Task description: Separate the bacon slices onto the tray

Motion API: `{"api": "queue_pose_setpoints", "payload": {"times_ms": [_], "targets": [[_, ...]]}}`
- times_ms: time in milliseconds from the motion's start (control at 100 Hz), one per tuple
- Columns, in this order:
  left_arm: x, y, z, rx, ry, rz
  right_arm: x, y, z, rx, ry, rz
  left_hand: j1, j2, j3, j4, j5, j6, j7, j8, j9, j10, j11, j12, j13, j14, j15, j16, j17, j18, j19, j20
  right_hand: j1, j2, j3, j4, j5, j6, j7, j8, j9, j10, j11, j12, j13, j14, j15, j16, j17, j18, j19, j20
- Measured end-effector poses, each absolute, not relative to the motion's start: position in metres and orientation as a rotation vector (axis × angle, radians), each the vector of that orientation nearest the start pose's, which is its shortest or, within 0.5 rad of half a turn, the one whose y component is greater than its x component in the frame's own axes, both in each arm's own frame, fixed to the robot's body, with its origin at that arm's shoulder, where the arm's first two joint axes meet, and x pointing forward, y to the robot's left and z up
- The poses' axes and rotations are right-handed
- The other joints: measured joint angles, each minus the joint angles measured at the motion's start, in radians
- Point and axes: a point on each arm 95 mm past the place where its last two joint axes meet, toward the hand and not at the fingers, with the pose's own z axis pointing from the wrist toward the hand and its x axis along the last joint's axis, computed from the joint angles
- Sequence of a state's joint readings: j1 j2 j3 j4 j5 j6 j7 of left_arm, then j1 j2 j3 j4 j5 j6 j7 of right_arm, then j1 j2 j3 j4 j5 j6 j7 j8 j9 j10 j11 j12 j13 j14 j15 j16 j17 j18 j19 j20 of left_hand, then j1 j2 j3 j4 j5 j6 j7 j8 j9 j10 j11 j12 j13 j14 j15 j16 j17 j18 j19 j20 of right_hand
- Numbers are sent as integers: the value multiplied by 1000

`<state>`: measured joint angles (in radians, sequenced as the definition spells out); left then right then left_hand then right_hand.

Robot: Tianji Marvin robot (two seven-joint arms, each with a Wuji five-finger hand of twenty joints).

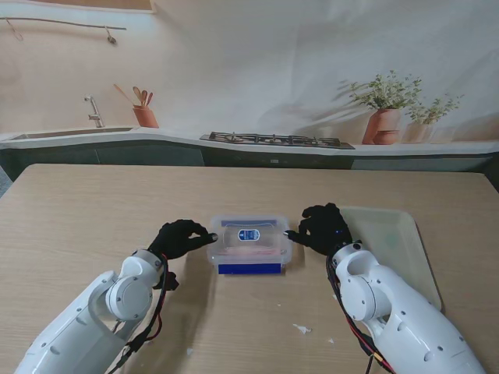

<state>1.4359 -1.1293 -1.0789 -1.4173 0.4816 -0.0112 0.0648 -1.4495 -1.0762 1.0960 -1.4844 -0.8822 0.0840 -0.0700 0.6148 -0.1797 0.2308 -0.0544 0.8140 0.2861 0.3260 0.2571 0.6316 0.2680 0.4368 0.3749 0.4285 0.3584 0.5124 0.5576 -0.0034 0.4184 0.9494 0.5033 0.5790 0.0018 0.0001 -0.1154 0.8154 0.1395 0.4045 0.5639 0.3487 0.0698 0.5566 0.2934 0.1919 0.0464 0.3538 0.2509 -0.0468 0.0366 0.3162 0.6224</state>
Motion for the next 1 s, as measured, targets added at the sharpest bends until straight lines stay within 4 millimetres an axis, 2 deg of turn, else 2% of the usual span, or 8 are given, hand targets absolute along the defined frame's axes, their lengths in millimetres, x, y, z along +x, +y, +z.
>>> {"api": "queue_pose_setpoints", "payload": {"times_ms": [470,700,1000], "targets": [[422,-22,-363,-1763,1253,-1748,426,11,-340,1306,1544,1470,0,0,26,0,0,40,-4,-7,-11,0,0,-10,-4,-9,-3,-2,-5,0,0,-9,1,11,0,0,0,1,-11,-10,-1,0,0,0,0,0,-8,0,-3,0,0,1],[421,-22,-364,-1811,1234,-1768,427,12,-340,1388,1520,1518,0,0,37,0,-21,65,-11,-8,-47,8,0,-11,-19,-16,-24,-12,-16,0,-21,-21,35,35,1,0,2,60,-11,-10,-1,0,0,0,0,0,-11,0,-12,-1,0,1],[421,-21,-364,-1835,1210,-1793,427,13,-339,1392,1506,1533,0,0,49,0,-25,77,-11,-8,-52,17,-1,-11,-19,-23,-26,-18,-26,0,-48,-22,37,47,1,0,15,71,-10,-19,-1,0,0,0,0,0,-11,0,-12,-1,0,1]]}}
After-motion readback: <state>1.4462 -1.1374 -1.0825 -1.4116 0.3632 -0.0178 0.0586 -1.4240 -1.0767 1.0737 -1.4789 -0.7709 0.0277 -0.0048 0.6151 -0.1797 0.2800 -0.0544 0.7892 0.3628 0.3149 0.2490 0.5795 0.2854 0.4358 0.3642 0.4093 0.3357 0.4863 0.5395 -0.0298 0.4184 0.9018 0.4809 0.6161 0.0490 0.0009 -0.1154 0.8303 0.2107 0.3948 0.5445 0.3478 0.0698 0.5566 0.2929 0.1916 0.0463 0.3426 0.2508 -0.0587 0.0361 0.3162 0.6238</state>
